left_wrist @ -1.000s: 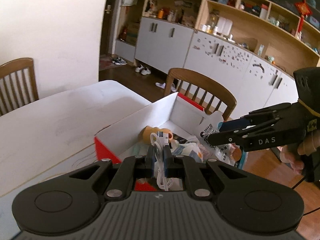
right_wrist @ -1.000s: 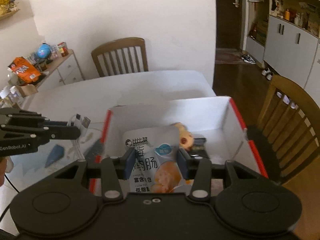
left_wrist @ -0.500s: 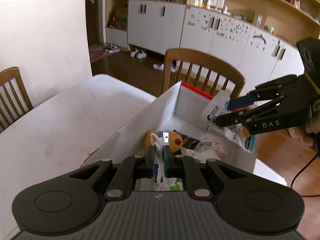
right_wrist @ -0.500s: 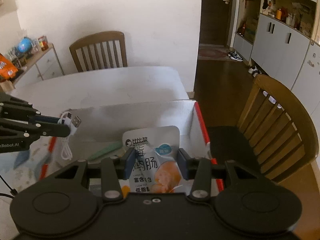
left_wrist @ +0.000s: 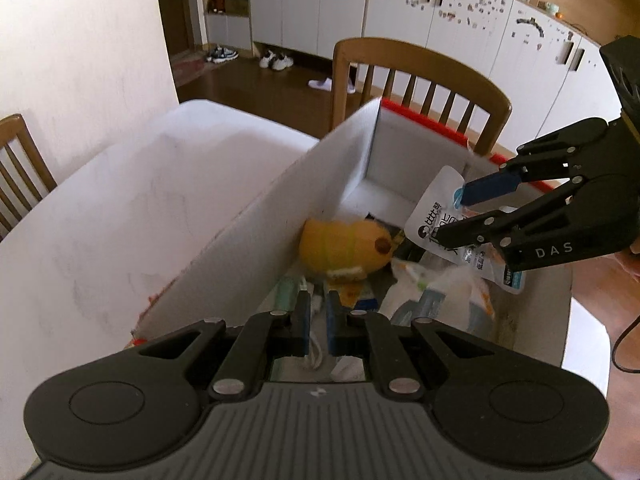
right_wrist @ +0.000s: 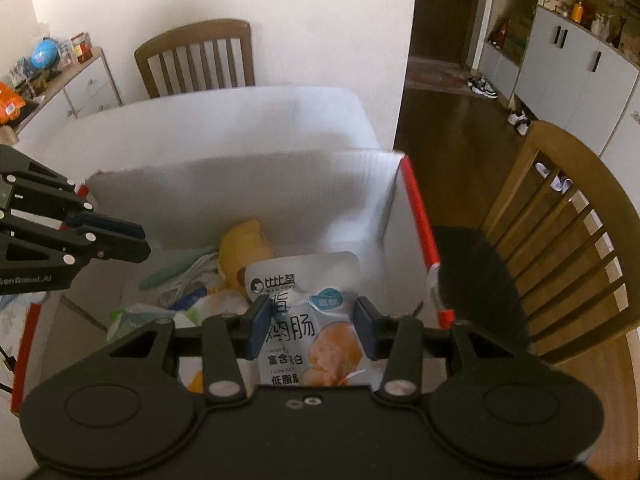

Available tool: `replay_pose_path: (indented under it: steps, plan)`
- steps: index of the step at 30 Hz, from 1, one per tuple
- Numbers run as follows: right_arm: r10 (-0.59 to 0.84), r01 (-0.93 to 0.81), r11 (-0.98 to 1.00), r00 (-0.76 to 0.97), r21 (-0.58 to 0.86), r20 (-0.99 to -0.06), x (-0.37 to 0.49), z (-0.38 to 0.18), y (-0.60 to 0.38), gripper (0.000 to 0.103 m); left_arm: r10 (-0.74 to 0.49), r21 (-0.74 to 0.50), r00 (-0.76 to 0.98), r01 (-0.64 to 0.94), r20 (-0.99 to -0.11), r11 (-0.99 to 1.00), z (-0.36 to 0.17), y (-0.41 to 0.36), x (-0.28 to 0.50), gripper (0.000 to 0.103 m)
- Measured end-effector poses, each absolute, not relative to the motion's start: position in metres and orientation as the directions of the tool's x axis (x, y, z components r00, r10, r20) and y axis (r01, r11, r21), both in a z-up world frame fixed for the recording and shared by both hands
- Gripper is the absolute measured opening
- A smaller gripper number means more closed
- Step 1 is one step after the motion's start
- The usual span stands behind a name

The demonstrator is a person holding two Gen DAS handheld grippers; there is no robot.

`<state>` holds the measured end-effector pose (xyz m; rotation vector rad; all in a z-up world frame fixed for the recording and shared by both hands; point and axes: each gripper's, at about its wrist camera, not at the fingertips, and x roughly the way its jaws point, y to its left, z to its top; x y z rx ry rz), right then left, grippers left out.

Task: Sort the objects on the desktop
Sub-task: 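Open the right gripper to drop the sausage packet while the left releases the cable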

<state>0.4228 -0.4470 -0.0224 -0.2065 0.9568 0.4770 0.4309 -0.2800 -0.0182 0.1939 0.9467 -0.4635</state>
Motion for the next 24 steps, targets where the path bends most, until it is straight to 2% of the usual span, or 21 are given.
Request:
replay_pose_path:
  steps: [16,19,24]
  plan:
    - [0.271,-0.49,0.872,0.451,0.018,-0.851,0.424,-0.043,-0.44,0.046,-0.325,-0.131,0.436,0.419,-0.839,0.899,-0.024,-0.272,0.43,0.007]
    - [0.276,-0.495,0.869,0.459,0.015,-0.844,0.421,-0.038,-0.442,0.055,-0.321,-0.131,0.44,0.41,-0.839,0.903,-0.024,-0.274,0.43,0.007]
    - [0.297,-0.493,0.87,0.474,0.03,-0.829,0.414,-0.023,-0.447,0.06,-0.328,-0.136,0.447,0.408,-0.832,0.903,-0.018,-0.274,0.426,0.007]
